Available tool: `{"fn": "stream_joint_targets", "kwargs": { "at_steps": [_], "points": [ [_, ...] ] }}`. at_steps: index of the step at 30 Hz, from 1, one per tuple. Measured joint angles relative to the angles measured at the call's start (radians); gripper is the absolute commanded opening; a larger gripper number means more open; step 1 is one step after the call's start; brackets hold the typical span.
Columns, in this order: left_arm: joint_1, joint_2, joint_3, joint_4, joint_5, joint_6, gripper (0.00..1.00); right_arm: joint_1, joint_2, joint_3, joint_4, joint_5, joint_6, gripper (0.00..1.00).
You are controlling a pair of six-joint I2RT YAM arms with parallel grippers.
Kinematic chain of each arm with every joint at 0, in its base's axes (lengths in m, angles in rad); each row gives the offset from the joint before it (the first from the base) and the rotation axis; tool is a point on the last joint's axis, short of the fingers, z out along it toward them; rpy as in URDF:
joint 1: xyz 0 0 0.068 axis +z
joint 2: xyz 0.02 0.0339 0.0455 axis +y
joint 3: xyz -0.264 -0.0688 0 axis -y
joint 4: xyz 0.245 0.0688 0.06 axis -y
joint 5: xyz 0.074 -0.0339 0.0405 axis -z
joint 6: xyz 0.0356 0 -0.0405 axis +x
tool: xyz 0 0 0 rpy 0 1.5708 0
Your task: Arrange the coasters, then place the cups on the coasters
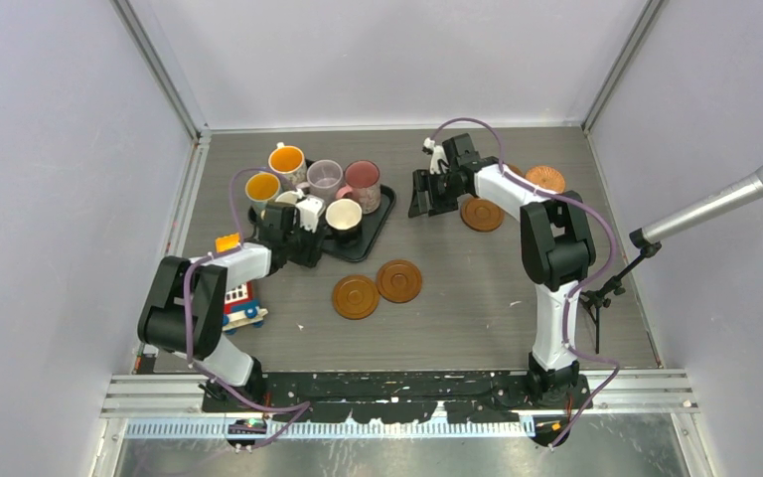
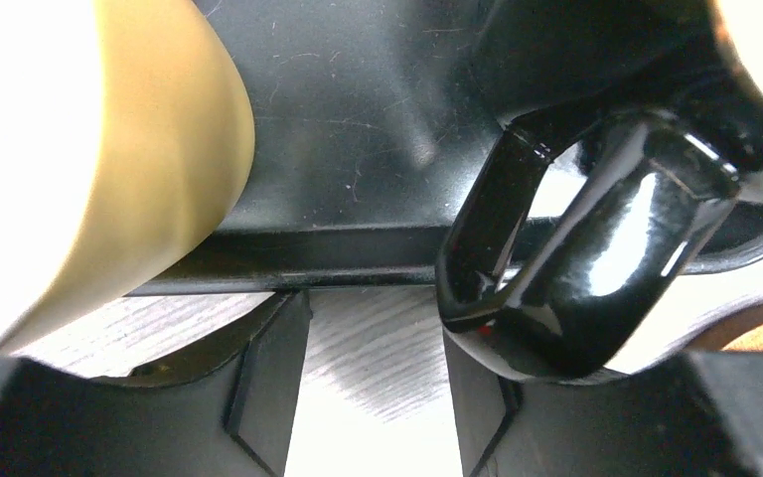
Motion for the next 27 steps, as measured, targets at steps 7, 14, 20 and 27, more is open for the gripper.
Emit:
{"fn": "stream_joint_targets", "kwargs": {
  "at_steps": [7,14,20,27],
  "points": [
    [0.000,0.046,0.054,-0.020,-0.002,0.003,0.56,-0.011,0.000,0.010,-0.008,0.000,-0.002,0.65],
    [-0.002,0.117,0.156,-0.084,-0.015,0.004,0.55,-0.029,0.000,0.024,-0.010,0.000,-0.002,0.66],
    [-0.002,0.173,0.241,-0.147,-0.024,0.004,0.55,-0.041,0.001,0.040,-0.010,0.000,-0.002,0.65],
    [-0.012,0.212,0.303,-0.193,-0.039,0.007,0.56,-0.053,0.005,0.051,-0.010,0.002,-0.002,0.66]
  ]
}}
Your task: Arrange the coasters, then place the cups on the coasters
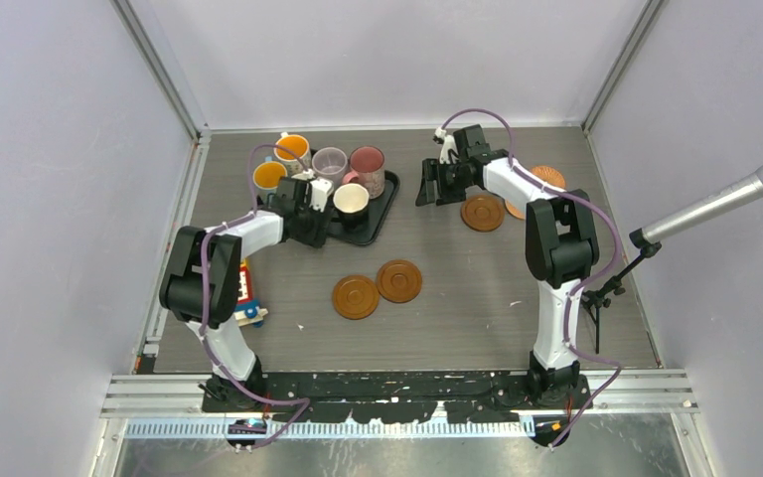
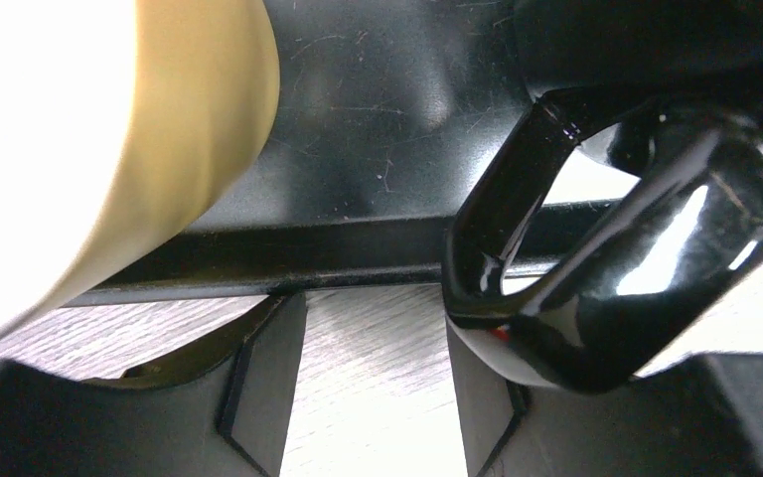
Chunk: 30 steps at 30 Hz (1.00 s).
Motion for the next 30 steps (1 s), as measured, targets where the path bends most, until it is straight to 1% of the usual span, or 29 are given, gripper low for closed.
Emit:
{"fn": "stream_joint_targets", "kwargs": {
  "at_steps": [8,18,23,27,30],
  "points": [
    [-0.007,0.047,0.097,-0.132,-0.016,0.000,0.55,-0.009,0.020,0.011,-0.001,0.002,0.000,0.65],
    [-0.014,0.066,0.134,-0.173,-0.023,0.008,0.56,-0.016,0.021,0.018,0.000,-0.001,0.003,0.65],
    [-0.018,0.084,0.169,-0.220,-0.027,0.022,0.56,-0.013,0.025,0.018,0.003,-0.018,0.043,0.66],
    [-0.022,0.116,0.227,-0.286,-0.029,0.021,0.56,-0.006,0.039,0.018,0.014,-0.027,0.081,0.66],
    [-0.026,0.142,0.264,-0.298,-0.027,0.021,0.56,-0.002,0.047,0.018,0.019,-0.029,0.099,0.66]
  ]
}}
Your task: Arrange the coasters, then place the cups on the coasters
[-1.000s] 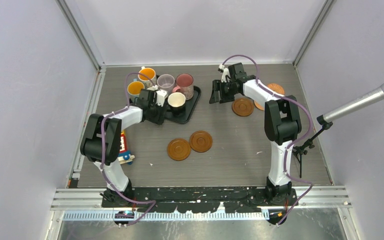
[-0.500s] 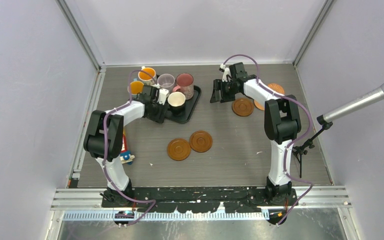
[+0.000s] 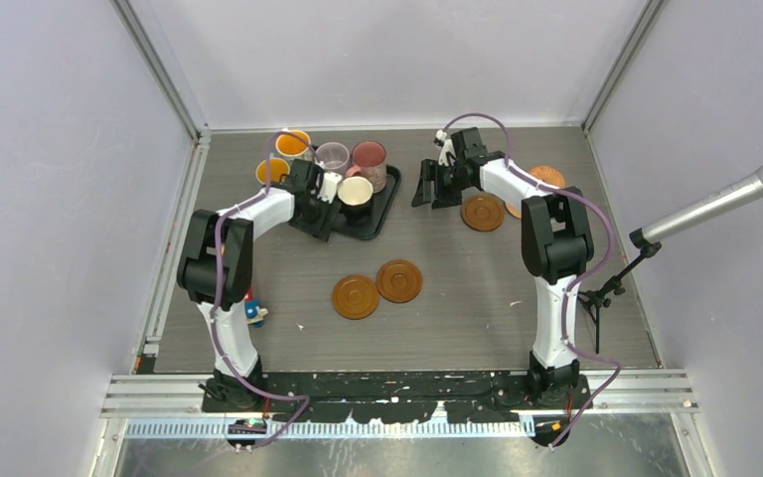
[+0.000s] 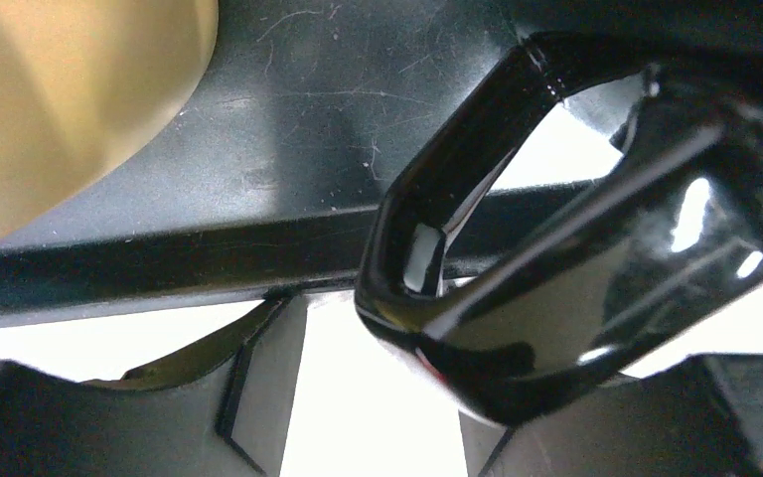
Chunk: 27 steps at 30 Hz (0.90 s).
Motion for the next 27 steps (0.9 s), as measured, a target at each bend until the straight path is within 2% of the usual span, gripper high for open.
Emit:
{"fn": "stream_joint_targets", "kwargs": {
  "at_steps": [16,27],
  "points": [
    [-0.039,0.069,0.097,-0.012,-0.015,-0.057,0.57,0.000,0.006,0.000,0.019,0.000,0.012,0.67],
    [-0.061,0.166,0.219,0.049,-0.007,-0.143,0.57,-0.022,0.006,0.000,0.018,0.001,0.008,0.67]
  ]
}}
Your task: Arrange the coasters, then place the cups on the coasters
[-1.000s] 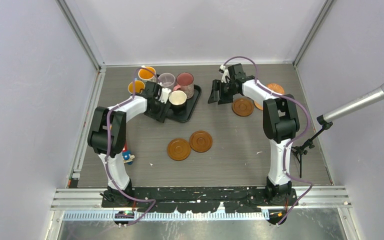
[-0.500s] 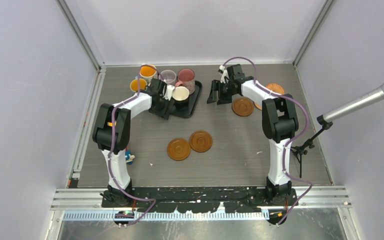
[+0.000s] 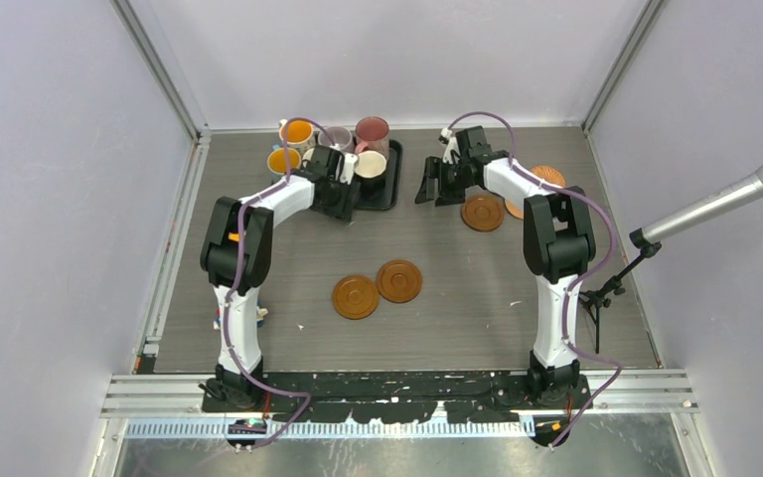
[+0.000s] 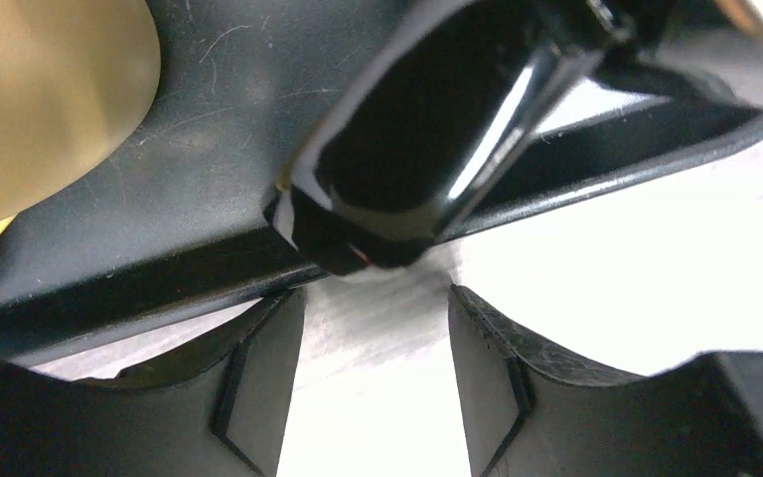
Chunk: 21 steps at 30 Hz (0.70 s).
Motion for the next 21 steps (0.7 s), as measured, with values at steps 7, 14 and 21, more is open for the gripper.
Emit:
{"fn": "stream_joint_targets", "kwargs": {
  "at_steps": [7,14,21],
  "points": [
    [-0.006,0.080,0.108,0.037,0.001,-0.012,0.58,-0.016,-0.001,0.000,-0.005,0.000,-0.017,0.67],
    [-0.004,0.105,0.138,0.060,0.016,0.004,0.65,-0.023,-0.005,-0.002,-0.009,0.000,-0.042,0.67],
    [0.001,0.033,0.067,0.057,0.102,0.120,0.92,-0.023,-0.050,-0.002,-0.076,0.008,-0.125,0.71]
  ]
}}
